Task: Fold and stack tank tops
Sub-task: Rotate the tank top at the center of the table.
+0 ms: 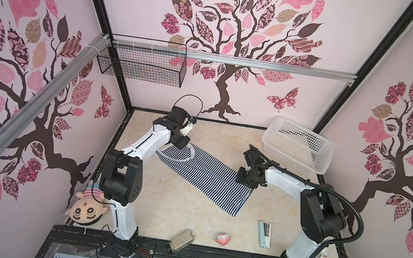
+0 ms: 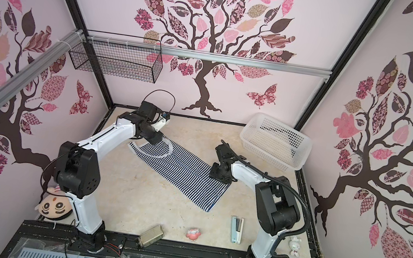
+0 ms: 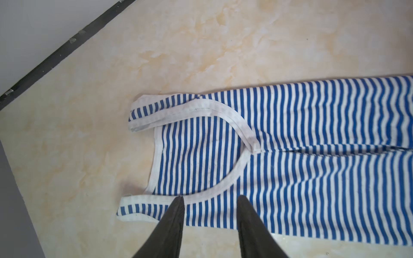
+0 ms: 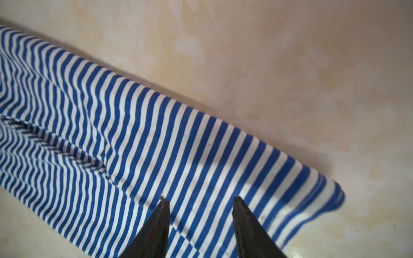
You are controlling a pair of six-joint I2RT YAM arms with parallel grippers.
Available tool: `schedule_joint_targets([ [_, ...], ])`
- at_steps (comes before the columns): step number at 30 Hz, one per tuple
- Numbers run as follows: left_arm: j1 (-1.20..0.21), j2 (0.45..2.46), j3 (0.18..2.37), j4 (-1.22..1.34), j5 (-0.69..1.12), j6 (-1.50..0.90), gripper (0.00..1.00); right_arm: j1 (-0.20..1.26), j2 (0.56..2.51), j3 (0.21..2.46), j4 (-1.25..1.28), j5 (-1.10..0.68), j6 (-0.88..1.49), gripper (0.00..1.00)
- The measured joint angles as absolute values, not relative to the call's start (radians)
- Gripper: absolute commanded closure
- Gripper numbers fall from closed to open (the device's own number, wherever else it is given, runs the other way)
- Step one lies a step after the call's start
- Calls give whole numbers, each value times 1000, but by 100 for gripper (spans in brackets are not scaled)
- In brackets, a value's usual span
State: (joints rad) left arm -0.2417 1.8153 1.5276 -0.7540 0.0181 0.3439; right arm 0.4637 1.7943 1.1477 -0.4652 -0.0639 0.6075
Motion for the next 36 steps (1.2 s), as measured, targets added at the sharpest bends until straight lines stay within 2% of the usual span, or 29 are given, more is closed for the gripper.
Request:
schedule_joint_targets([
  [7,-239,1814,1259,-691,25,364,59,464,1832,1173,-457,-64,598,51],
  [18,-189,1937,1285,-656,47,372,59,464,1832,1134,-449,-31,594,50],
  [29,-189,2083,1504,-711,-8,394,60,495,1784,1055,-385,-36,626,50],
  [36,-196,2290,1837,-790,-30,386,60,579,1715,975,-376,-54,690,50],
])
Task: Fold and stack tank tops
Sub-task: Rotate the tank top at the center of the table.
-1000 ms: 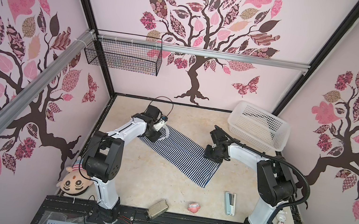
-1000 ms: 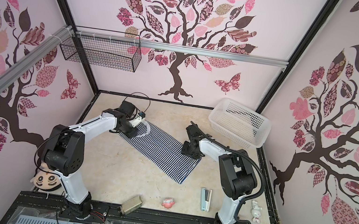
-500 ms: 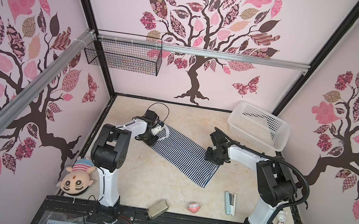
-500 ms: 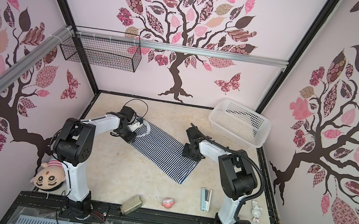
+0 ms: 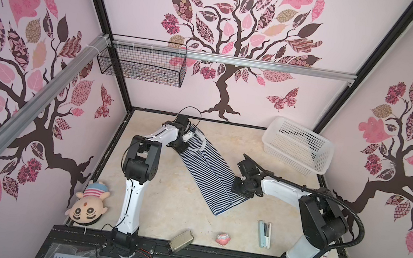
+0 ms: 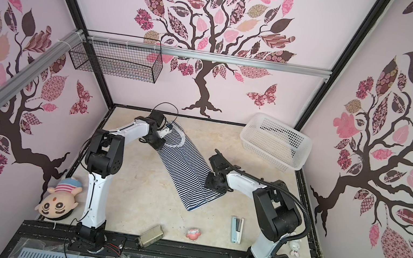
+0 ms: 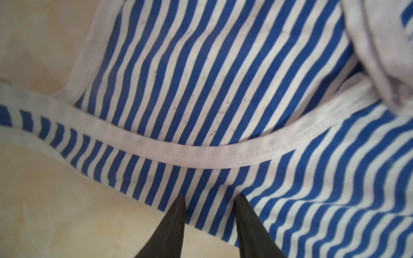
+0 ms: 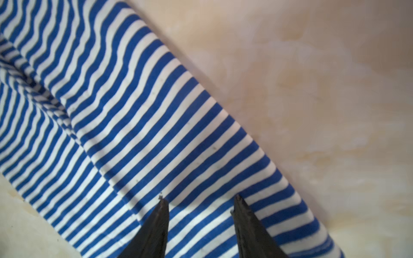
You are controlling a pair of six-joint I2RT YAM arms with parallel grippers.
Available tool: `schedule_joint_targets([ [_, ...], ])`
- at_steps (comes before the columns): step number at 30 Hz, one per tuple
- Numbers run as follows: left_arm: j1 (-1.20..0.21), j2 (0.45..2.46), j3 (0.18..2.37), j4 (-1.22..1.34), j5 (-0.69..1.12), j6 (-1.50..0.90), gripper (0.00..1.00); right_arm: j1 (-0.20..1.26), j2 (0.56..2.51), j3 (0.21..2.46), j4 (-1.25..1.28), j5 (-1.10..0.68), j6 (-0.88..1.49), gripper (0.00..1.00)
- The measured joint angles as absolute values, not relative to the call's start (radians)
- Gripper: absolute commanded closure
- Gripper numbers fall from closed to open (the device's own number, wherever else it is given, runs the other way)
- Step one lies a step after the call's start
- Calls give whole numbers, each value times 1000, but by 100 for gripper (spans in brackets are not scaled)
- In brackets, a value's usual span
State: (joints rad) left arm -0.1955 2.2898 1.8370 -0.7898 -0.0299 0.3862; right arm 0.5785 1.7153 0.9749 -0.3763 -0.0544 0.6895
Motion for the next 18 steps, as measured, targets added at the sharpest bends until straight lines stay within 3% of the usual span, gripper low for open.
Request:
schedule_joint_targets([
  [4,-213,2421,2066,-857,-40,373,60,647,1713,970,-369,-44,731,50],
  [10,-244,2502,2213,-905,-76,371,59,789,1741,1005,-373,-33,808,50],
  [18,-249,2489,2191,-892,-88,368,60,996,1843,1140,-387,-49,891,50],
])
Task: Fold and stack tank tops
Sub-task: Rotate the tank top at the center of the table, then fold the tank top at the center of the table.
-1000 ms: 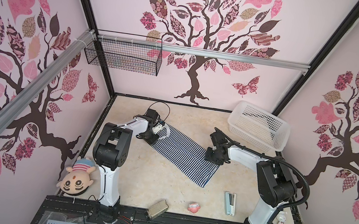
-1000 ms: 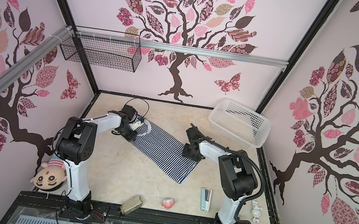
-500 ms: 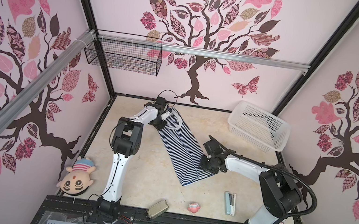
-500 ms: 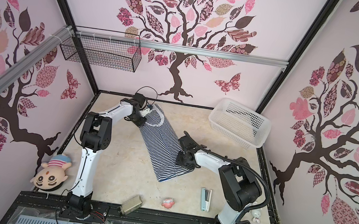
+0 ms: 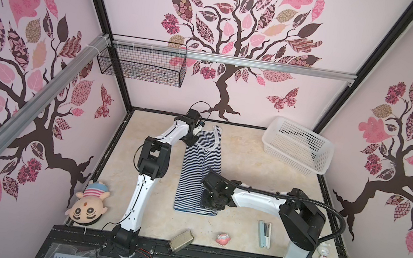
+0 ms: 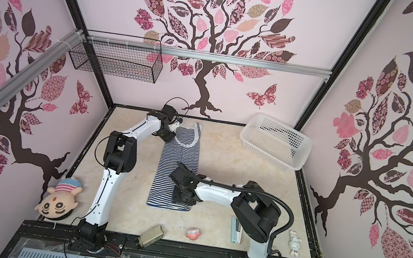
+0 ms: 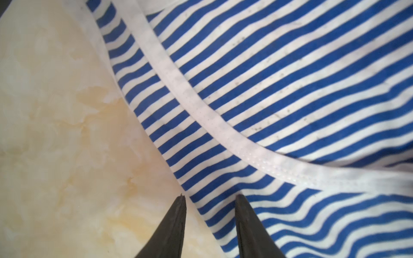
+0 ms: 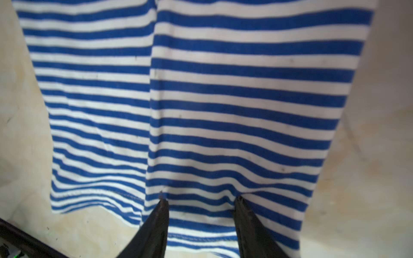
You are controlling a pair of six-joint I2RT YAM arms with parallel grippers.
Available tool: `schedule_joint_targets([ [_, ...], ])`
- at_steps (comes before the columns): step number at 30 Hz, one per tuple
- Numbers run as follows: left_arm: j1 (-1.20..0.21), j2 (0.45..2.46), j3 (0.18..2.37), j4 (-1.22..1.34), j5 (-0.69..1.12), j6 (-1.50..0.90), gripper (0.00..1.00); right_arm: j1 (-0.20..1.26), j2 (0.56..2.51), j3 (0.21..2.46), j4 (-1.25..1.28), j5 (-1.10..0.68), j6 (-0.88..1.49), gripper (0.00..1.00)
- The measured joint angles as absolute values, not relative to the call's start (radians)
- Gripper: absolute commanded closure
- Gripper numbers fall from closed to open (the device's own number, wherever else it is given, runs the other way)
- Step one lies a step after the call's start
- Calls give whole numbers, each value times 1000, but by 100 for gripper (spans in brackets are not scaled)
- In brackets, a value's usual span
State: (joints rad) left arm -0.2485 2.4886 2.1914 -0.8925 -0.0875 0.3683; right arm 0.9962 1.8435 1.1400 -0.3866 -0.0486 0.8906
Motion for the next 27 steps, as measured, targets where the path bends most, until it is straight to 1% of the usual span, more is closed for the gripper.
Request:
schedule_joint_targets([
  [2,-245,2436,2114,-884,-86,370,60,1021,1847,1158,-408,-39,889,50],
  [5,-233,2303,1952,-872,-61,368,60,1019,1837,1181,-451,8,876,50],
  [8,-203,2134,1807,-865,-13,364,59,1012,1799,1192,-477,34,857,49],
  [13,-136,1796,1565,-840,69,371,59,1005,1722,1224,-505,62,836,49],
  [16,-135,1597,1365,-822,96,395,58,1005,1683,1215,-513,75,833,49],
  [21,-167,1325,1002,-809,111,458,56,1000,1602,1091,-495,65,839,42],
  [24,-172,1165,841,-825,118,487,54,988,1544,976,-449,23,849,38],
  [27,-180,991,735,-838,121,508,47,968,1483,859,-366,-45,873,36],
])
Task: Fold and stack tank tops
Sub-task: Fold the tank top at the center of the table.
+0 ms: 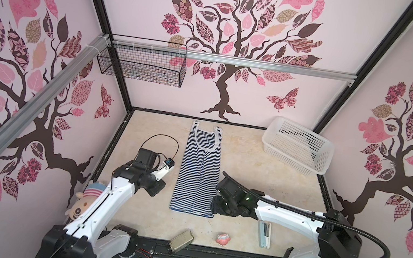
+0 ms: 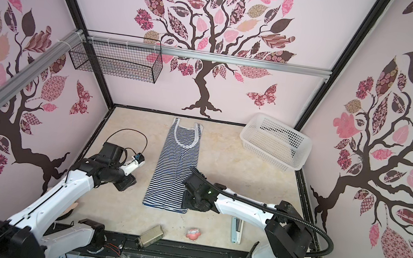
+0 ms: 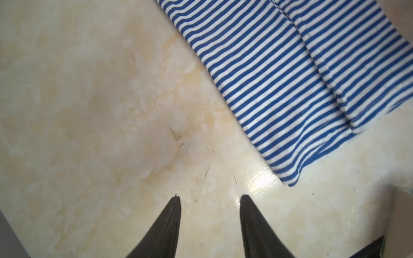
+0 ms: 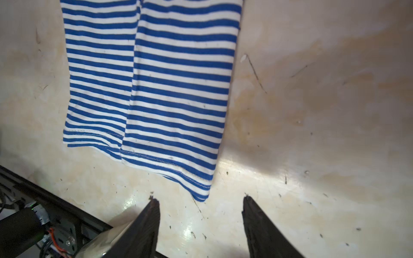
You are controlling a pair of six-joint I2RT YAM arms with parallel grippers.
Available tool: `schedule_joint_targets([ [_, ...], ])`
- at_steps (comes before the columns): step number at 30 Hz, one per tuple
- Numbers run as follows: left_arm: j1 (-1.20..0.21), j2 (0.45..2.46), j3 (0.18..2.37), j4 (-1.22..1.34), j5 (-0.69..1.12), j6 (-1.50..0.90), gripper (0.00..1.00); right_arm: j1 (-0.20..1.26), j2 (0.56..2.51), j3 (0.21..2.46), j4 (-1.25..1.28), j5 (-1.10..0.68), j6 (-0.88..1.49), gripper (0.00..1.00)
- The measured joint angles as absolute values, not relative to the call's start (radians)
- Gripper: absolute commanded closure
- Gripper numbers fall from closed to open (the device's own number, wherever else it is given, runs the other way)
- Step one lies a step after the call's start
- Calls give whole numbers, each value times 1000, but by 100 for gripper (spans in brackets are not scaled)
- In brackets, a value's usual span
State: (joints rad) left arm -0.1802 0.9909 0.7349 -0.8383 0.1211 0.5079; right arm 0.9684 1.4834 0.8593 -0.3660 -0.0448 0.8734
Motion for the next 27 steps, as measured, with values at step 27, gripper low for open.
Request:
schedule_joint_targets([
  [27,-261,725,470,-788,27,624,39,876,1353,518,33,-265,1102,17],
])
